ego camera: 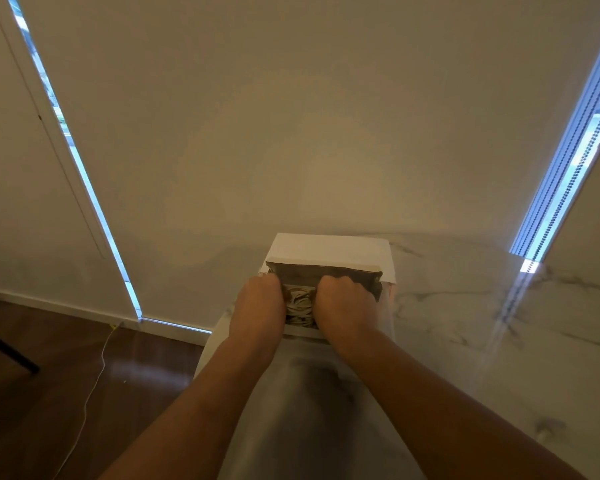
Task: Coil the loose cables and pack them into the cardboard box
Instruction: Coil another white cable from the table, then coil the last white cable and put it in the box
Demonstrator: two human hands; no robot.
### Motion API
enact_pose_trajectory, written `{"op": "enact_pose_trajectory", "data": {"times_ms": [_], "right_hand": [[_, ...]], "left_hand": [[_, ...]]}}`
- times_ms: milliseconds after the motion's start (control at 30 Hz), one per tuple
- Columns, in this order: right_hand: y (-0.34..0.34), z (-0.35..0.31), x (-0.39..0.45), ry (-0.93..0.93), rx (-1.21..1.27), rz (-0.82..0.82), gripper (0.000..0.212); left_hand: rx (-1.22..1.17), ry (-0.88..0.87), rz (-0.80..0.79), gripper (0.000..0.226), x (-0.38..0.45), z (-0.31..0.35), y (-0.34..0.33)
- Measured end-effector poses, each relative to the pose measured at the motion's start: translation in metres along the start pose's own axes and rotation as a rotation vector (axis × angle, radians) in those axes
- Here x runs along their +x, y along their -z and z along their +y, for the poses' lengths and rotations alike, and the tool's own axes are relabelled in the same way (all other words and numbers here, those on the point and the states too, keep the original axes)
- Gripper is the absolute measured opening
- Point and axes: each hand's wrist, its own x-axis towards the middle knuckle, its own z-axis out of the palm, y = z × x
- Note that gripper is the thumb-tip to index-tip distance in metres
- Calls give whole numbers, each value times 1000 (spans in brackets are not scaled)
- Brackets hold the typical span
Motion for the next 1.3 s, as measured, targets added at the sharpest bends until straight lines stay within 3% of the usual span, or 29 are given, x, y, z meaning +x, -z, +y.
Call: {"op": "enact_pose_trajectory", "data": {"times_ms": [133,333,567,833,1033,1300], "right_hand": [[-2,1,2,-32,23,42,16],[-3,2,4,0,-8,46,17],[-2,5,4,8,1,31,17],[2,12,-10,72,47,30,15],[26,39,-60,182,234,234,24],[58,121,-144,-2,342,152,25]], "left_hand": [[-31,-8,48,17,0,-3,0],[-52,18,-40,18,3,-5,-4],[-47,-7,-1,18,-1,-3,6],[-170,-232,114,21,-32,12,23],[-405,-362,219,7,-79,33,38],[-511,-471,45,18,-148,89,26]]}}
